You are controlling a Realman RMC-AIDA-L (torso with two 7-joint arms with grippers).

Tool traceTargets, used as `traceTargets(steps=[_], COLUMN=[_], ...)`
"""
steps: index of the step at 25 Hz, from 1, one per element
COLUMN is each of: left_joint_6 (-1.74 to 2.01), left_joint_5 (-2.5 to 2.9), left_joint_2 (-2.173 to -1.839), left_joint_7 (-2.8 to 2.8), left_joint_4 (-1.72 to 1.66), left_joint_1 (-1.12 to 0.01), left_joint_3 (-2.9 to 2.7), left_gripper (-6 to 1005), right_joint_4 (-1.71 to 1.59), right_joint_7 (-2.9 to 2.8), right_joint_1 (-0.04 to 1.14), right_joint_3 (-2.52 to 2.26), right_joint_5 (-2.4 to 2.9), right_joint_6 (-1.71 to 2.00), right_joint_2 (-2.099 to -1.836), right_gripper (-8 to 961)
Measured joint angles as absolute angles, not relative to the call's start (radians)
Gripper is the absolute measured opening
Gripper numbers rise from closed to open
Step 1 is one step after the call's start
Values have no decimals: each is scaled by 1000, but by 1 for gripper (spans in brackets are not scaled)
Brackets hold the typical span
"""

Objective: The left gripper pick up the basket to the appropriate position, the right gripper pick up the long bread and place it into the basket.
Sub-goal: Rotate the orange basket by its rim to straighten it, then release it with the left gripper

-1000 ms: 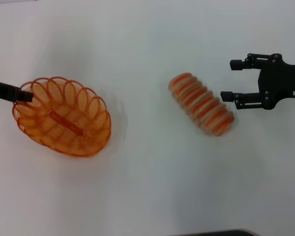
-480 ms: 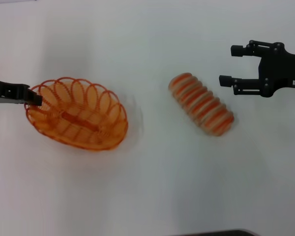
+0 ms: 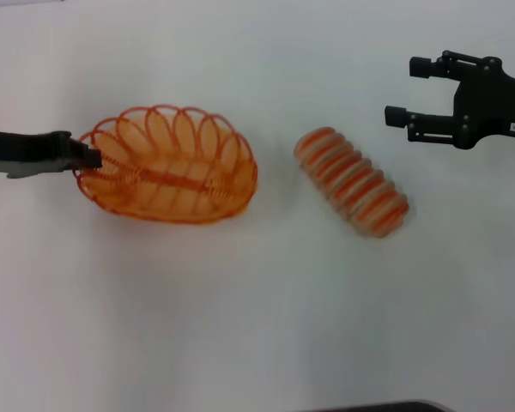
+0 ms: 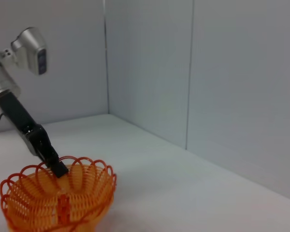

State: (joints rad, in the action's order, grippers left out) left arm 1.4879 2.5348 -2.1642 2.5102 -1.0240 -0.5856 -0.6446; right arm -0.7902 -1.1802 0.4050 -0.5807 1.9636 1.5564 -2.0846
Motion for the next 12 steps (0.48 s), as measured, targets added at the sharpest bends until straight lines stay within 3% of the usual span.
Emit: traceTargets(steps=[12], left_joint_6=[1314], left_joint_5=[2367], left_joint_2=[-2175], left_joint_7=[2523], left_joint_4=[-968], left_joint_1=[-516], left_joint_3=[-794], left_gripper=[89], right_joint_4=[-744], right_joint_7=[-1156], right_joint_1=[405], right_joint_3=[-570], right_joint_5=[1919], right_joint_6=[1499], right_joint_2=[-2086], right_gripper=[836])
